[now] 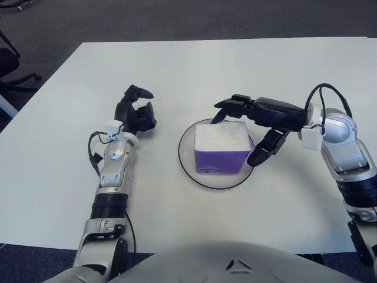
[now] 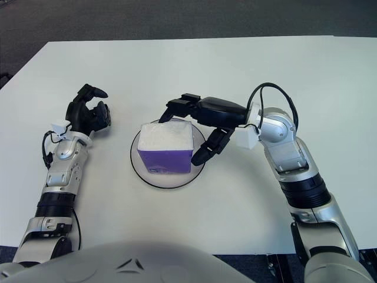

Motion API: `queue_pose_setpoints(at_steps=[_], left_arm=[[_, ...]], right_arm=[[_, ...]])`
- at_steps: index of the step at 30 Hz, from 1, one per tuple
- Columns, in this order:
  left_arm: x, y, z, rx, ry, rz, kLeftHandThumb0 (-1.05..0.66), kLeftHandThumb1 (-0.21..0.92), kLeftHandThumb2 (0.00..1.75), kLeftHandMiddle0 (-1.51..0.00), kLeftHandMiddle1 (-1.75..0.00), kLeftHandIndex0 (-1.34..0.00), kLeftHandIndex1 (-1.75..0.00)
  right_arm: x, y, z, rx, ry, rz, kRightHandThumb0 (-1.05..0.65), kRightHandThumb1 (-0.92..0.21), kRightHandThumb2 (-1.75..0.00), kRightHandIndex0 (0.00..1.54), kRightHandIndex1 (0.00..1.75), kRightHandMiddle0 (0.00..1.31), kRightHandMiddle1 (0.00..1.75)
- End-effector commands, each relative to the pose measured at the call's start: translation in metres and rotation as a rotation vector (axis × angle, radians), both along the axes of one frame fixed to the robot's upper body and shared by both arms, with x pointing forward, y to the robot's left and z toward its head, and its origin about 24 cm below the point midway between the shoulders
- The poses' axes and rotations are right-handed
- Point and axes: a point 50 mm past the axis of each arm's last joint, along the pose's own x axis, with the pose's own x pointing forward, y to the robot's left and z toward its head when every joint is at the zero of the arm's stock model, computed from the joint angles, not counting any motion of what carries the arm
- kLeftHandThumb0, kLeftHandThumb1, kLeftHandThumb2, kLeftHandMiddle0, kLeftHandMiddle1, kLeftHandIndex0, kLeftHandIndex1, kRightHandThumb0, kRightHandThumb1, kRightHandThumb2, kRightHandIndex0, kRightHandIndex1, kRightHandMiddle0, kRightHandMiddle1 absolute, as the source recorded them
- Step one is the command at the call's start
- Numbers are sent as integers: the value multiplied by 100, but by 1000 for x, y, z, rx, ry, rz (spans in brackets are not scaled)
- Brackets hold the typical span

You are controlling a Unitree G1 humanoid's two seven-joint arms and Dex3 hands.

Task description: Put the tissue paper into the plate.

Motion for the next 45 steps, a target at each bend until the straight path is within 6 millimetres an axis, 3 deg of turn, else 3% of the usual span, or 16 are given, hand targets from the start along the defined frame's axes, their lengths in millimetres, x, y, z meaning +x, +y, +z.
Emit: queue_pose_setpoints(at_steps=[1,11,23,35,45], left_arm=[[-45,-15,-77,-106,306,37,-45,40,122,-128,-175,-55,-175],[-45,-15,-77,-115,286,19,-45,41,120,-126,-175,-54,-175],[-44,-14,-79,-112,270,0,-43,48,112,-125,-175,-49,-175],[-44,-14,-80,-96,264,-7,-43,49,110,-126,-175,-48,-175],[-44,-13,-82,-87,265,-8,-42,50,109,-127,-175,-47,-175]], right_arm=[[0,-2,11,-36,-51,-8,-83,-80,-40,9,29,0,85],[3,-7,15,-114,-118,-81,-89,-90,-34,12,16,0,75],[13,-15,9,-55,-148,-228,-104,-92,-56,14,15,0,78],[22,-23,10,49,-223,-349,-105,-92,-41,13,13,0,84],[33,-32,16,101,-320,-403,-105,-92,-40,15,14,0,80]])
